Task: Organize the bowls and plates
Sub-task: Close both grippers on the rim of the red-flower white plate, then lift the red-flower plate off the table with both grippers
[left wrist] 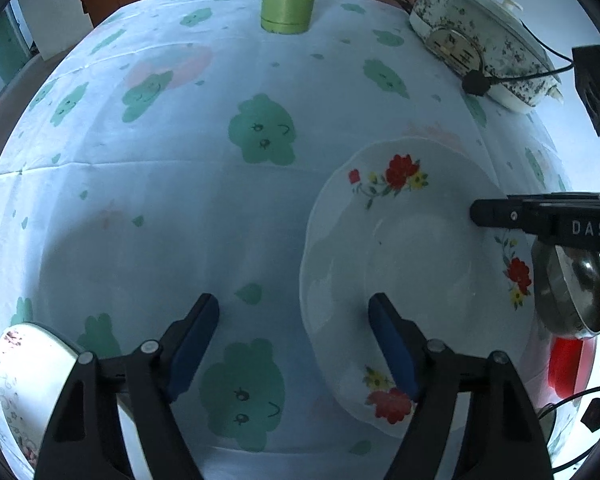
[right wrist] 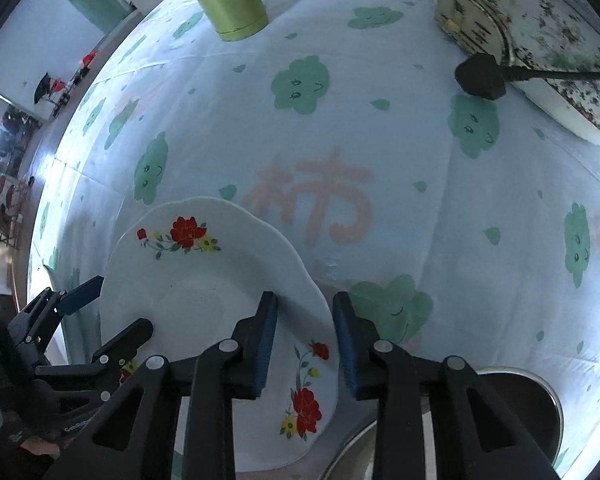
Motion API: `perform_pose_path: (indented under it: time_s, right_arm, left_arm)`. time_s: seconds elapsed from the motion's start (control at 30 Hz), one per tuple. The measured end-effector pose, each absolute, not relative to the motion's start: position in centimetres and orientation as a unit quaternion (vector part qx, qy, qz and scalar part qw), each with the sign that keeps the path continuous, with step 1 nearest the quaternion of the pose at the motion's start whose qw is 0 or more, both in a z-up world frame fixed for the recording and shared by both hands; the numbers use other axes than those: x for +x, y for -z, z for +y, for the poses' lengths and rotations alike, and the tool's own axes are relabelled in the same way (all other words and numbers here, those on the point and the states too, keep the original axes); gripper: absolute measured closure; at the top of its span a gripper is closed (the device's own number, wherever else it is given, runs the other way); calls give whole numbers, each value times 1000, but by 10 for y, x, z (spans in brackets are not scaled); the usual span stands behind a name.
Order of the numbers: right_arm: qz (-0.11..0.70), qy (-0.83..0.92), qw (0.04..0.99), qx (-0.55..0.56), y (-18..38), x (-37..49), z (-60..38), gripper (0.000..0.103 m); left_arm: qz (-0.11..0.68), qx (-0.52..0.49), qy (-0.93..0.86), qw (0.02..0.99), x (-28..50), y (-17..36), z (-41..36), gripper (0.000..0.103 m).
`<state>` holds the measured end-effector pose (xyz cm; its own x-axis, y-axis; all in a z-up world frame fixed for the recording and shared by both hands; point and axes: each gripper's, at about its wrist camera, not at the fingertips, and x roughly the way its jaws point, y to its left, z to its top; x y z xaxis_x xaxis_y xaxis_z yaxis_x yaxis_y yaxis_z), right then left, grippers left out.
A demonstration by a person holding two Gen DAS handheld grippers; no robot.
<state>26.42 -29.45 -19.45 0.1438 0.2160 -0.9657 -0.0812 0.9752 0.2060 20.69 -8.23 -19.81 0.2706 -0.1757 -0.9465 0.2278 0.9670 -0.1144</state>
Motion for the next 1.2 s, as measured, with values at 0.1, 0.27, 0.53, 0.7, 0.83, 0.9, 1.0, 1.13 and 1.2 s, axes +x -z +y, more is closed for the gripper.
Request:
perform_pose_path:
  time_s: [0.1,0.27,0.53,0.7,0.83,0.9,1.0,1.13,1.2]
  right_arm:
    - [645,-99,756,46,192,267,-293,72]
    - [648,-105,753,53,192,273,-295,72]
    - [664,-117,737,41,198,272,-290,70]
    - [666,-126,734,55,200,274,-294,71]
    - [650,-118,749,60,191,274,-301,71]
    - [638,-114,759,60,184,276,-305,71]
    - [642,-114,756,62,184,283,-308,69]
    - [655,-125,744,54,190,287,-302,63]
    - [651,-122,747,49,188,289,-299,63]
  left_arm:
    - [588,19,122,799,208,196,-79,25]
    - [592,15,122,796,209,198,-78,25]
    - [593,15,159,789,197,195,-96,41]
    - [598,-15,166,784,198,191,-94,46]
    - [580,-16,131,804,199,178,-73,44]
    - [579,-19,111,807,203,177,-66,43]
    - [591,-33,98,800,207,183,-61,37]
    - [611,-28,101,785,204,190,-69,35]
    - [606,-46,110,787,204,182,-65,35]
